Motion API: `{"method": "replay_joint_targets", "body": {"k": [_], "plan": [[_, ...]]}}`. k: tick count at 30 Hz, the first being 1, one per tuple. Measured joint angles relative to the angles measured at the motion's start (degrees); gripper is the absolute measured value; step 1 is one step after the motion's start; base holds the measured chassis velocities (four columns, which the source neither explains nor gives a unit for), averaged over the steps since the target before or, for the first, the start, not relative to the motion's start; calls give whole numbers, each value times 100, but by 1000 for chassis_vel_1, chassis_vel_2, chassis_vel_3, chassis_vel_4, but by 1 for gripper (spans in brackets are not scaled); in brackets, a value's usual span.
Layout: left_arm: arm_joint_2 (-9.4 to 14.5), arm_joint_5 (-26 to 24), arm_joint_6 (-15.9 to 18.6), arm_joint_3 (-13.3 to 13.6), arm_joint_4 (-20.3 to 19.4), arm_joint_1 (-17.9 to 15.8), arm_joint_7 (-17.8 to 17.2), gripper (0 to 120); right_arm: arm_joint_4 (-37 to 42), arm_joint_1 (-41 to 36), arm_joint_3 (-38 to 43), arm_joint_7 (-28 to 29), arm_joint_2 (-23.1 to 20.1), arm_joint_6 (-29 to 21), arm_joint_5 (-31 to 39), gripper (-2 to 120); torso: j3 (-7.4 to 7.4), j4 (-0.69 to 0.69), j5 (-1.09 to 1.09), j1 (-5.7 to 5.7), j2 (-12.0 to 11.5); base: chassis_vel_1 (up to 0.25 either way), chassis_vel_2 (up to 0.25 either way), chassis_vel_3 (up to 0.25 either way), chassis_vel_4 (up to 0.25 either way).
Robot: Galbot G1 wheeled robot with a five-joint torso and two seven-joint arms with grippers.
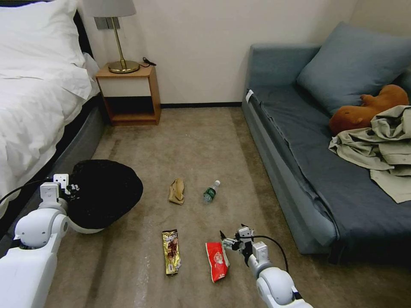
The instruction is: Pick up the trash bin, then pick up the garbage on the floor and place it into the trash bin.
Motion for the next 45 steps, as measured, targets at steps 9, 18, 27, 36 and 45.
{"method": "replay_joint_targets", "body": {"k": [9,18,27,36,45], "plan": [[-162,233,-26,-14,-44,84,13,4,-555,576,-513,5,-322,-297,444,100,0,0,0,0,0,0,0,0,0],[-245,402,-26,50,-51,77,103,4,-551,719,-830,-65,-882,-808,1042,100,0,0,1,0,0,0,0,0,0],[-282,520,-28,208,51,-5,176,4,-173,831,-1306,-291,-1746,-1350,1867,100,0,-1,1,0,0,0,0,0,0],[-319,599,-54,229,183,-30,211,4,438,979,-1759,-538,-2130,-1622,2534,100,0,0,0,0,0,0,0,0,0],[-365,660,-55,229,202,-42,226,4,168,1235,-2159,-644,-2188,-1657,2626,100,0,0,0,0,0,0,0,0,0]]}}
